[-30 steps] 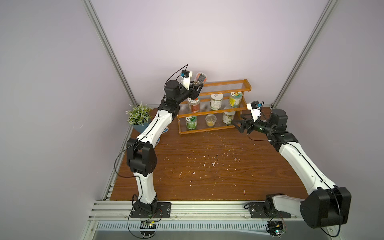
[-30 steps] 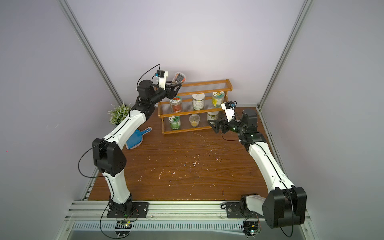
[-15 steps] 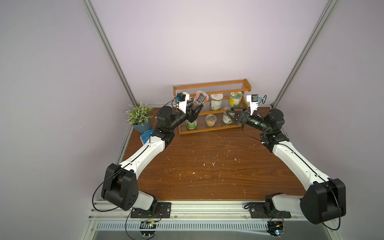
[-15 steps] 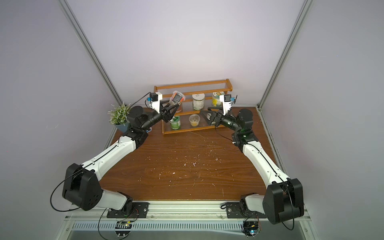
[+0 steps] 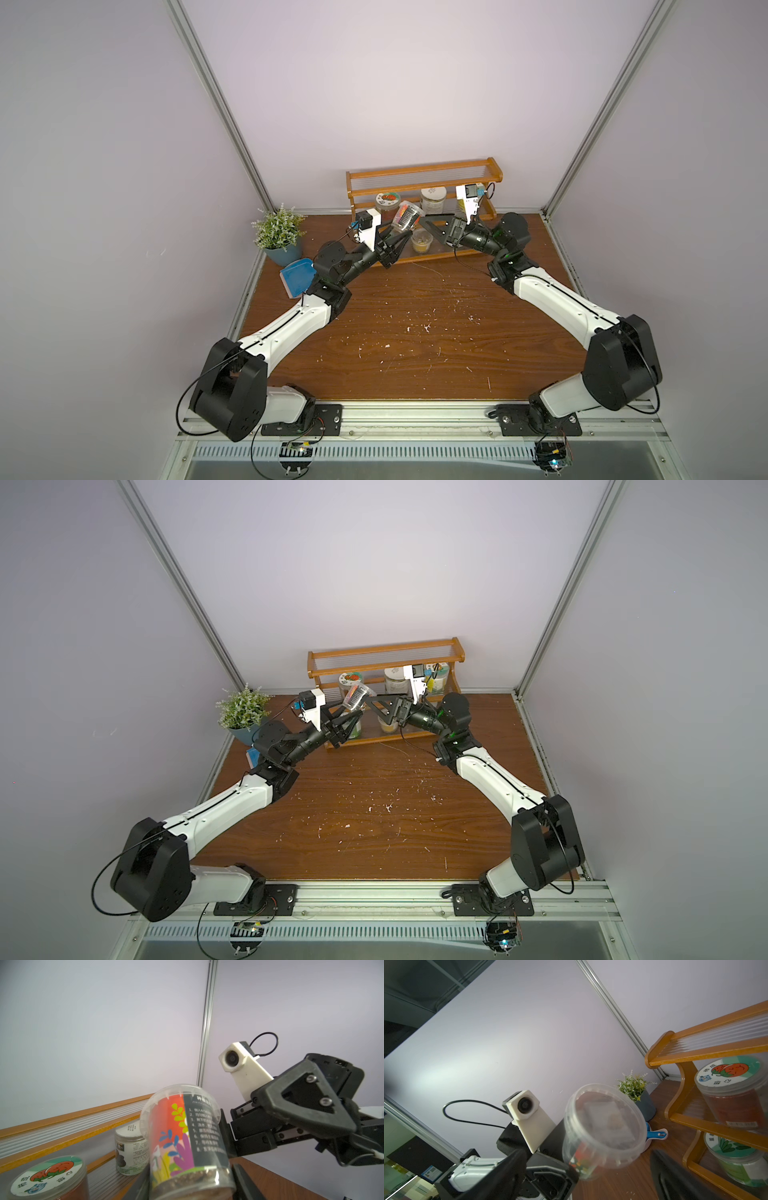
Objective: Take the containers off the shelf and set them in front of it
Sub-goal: Place the container at the center of the board.
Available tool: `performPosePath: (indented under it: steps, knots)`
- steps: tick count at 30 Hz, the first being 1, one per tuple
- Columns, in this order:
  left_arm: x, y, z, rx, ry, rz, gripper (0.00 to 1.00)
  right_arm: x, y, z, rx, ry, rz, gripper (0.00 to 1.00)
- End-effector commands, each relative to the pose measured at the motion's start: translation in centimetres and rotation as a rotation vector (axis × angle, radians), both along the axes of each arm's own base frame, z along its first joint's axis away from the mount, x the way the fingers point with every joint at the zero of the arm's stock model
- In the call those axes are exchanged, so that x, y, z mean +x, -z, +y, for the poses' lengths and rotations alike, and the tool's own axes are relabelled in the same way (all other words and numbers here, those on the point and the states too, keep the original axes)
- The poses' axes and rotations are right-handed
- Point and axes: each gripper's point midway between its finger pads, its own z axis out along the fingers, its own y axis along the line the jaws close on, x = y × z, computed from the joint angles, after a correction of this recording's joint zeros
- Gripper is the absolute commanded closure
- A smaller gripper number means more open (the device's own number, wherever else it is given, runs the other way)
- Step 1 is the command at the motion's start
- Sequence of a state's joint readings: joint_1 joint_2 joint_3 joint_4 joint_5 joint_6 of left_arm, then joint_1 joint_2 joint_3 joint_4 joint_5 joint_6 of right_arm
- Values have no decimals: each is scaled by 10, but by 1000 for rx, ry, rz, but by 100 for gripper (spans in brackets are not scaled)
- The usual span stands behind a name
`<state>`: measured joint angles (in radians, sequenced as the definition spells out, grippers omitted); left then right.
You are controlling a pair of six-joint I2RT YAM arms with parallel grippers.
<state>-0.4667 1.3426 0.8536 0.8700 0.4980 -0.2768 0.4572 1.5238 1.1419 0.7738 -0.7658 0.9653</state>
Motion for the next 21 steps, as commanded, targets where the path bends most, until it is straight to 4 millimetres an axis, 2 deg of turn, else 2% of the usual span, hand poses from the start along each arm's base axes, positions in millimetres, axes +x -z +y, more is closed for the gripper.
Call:
performPosePath:
  steps: [1, 4, 9, 14, 21]
  knots:
    - [-16, -21, -6, -39, 52, -82, 54, -16, -38, 5, 91, -61, -76, 1]
    - [-17, -19, -9, -37, 72, -79, 54, -9, -33, 10, 82, -58, -60, 1]
    - [-16, -13, -12, -29, 91, -66, 53, -5, -40, 12, 143, -76, -64, 2]
    - [-13, -7, -14, -28, 95, -48, 51, -12, -45, 18, 188, -139, -78, 11]
    - [-9, -3, -15, -33, 88, -33, 43, -15, -43, 20, 177, -142, -97, 22]
